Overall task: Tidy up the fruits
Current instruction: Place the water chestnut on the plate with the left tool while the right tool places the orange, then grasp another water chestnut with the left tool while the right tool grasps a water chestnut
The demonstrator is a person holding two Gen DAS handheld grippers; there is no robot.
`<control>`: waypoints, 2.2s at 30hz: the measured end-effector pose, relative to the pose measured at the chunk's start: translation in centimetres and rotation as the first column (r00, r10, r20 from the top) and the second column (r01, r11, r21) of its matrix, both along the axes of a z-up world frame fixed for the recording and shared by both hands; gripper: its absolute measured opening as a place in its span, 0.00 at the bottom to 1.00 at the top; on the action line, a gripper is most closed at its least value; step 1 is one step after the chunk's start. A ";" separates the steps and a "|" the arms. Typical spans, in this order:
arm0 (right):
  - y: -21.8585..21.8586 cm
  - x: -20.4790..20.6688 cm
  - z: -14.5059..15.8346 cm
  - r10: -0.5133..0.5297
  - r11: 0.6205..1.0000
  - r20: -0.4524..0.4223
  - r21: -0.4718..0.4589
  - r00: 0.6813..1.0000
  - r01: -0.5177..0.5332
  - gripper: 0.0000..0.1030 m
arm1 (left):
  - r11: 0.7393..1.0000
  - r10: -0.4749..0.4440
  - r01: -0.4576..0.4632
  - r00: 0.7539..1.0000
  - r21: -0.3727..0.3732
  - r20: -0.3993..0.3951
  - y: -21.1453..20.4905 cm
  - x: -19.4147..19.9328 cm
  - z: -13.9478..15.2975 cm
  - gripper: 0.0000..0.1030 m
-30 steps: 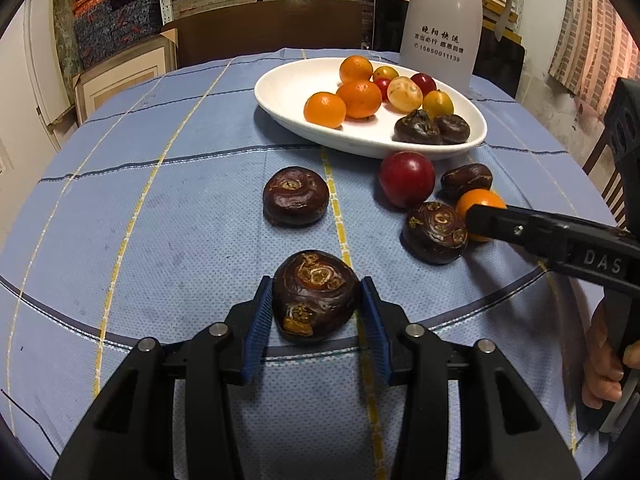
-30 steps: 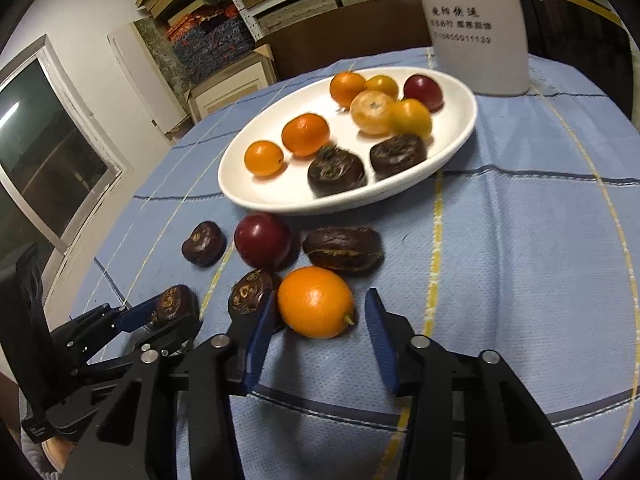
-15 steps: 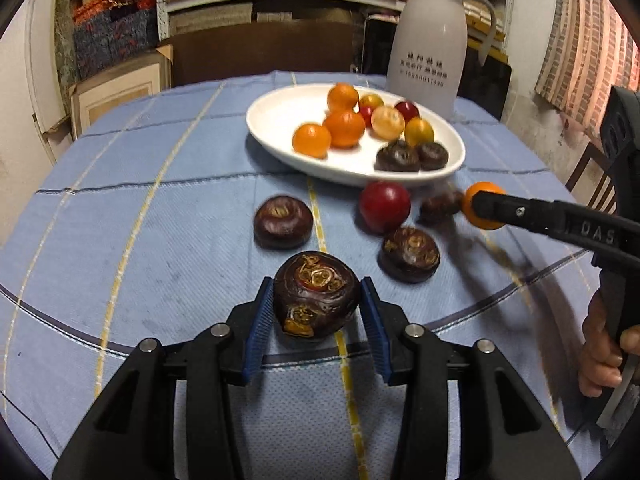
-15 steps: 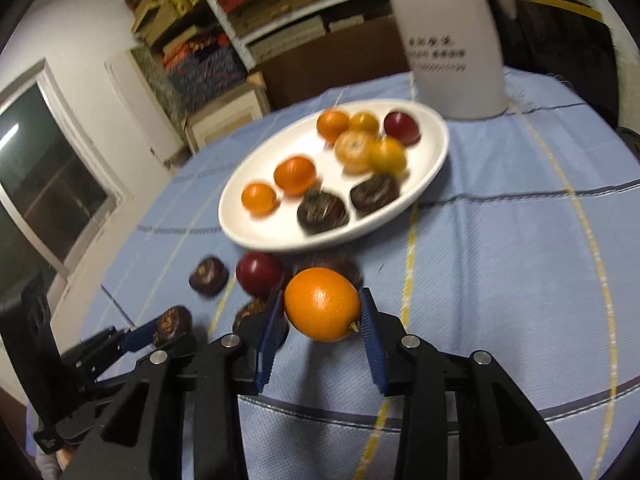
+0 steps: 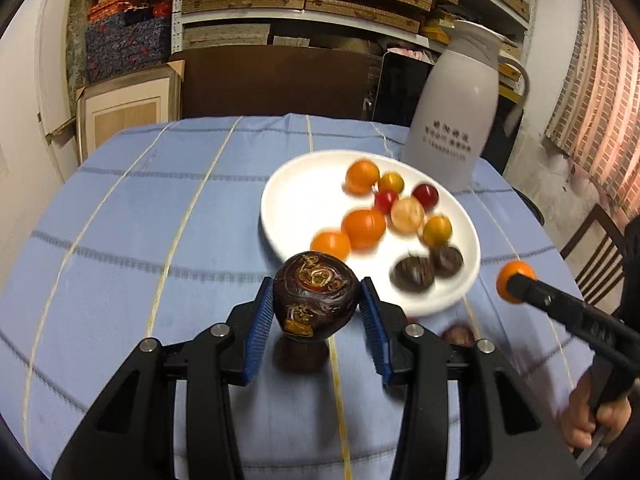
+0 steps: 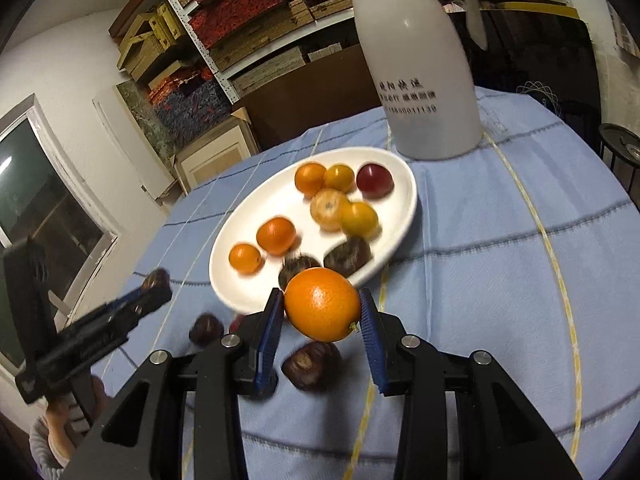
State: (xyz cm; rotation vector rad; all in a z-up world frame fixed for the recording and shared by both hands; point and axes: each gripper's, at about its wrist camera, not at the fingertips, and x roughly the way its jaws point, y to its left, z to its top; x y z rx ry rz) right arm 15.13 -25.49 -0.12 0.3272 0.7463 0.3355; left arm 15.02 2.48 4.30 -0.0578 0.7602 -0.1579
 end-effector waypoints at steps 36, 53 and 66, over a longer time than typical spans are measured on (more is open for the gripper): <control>0.9 -1.9 -1.2 -0.047 0.999 -0.009 -0.005 0.999 0.047 0.67 | 0.992 0.119 -0.119 0.993 -0.037 -0.009 3.0 -3.6 -3.2 0.82; 2.4 -2.5 -2.9 -0.021 0.995 -0.048 -0.100 0.999 0.017 0.77 | 0.985 0.158 -0.152 0.985 0.078 -0.065 2.1 -4.6 -6.2 0.94; 5.2 -2.9 -3.9 0.028 0.947 -0.019 -0.320 0.999 -0.032 0.65 | 0.985 0.165 -0.159 0.982 0.068 -0.097 2.3 -4.3 -6.6 0.94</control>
